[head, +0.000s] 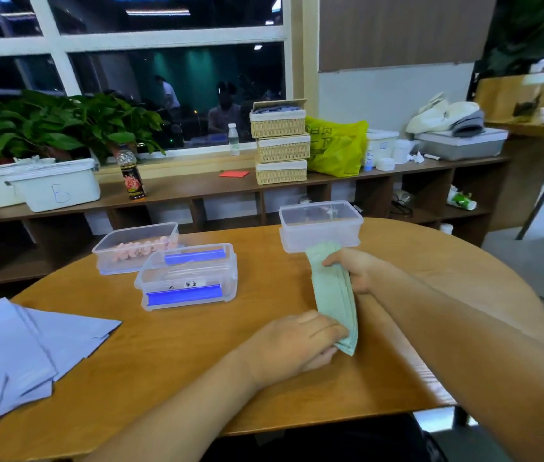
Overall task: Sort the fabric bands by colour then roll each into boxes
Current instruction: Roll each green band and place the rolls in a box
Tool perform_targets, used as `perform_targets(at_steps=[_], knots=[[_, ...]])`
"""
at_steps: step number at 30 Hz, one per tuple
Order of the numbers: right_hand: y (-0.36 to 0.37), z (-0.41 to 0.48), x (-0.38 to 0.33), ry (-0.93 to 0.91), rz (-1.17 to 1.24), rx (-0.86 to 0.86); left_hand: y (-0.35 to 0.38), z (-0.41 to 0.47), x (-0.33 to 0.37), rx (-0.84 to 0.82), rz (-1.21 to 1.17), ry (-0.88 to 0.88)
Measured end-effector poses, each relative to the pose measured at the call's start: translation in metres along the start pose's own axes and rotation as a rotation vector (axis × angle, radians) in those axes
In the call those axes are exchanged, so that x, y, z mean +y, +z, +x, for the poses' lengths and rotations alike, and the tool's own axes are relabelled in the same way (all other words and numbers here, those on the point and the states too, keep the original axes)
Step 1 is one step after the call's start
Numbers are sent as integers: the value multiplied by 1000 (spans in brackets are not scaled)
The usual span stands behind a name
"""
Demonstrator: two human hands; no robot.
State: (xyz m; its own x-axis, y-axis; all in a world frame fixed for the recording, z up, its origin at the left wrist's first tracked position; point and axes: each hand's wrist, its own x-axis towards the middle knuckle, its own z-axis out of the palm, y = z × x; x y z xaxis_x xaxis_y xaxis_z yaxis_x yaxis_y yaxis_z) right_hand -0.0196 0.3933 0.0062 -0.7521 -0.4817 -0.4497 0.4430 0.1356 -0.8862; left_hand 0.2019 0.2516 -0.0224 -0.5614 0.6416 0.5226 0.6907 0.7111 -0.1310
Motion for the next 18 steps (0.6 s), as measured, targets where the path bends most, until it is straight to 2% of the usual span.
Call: perform_targets(at_steps=[3, 10, 15, 18], knots=[[-14, 9, -3, -31, -57, 43, 22, 21, 4, 12, -3, 25], [-30, 31, -24, -75, -199, 150, 38, 58, -8, -1, 41, -46], [-32, 39, -21, -128, -236, 232, 48, 59, -1, -92, 59, -13], [-37, 44, -19, -185, -385, 283, 49, 52, 0, -129, -21, -69]])
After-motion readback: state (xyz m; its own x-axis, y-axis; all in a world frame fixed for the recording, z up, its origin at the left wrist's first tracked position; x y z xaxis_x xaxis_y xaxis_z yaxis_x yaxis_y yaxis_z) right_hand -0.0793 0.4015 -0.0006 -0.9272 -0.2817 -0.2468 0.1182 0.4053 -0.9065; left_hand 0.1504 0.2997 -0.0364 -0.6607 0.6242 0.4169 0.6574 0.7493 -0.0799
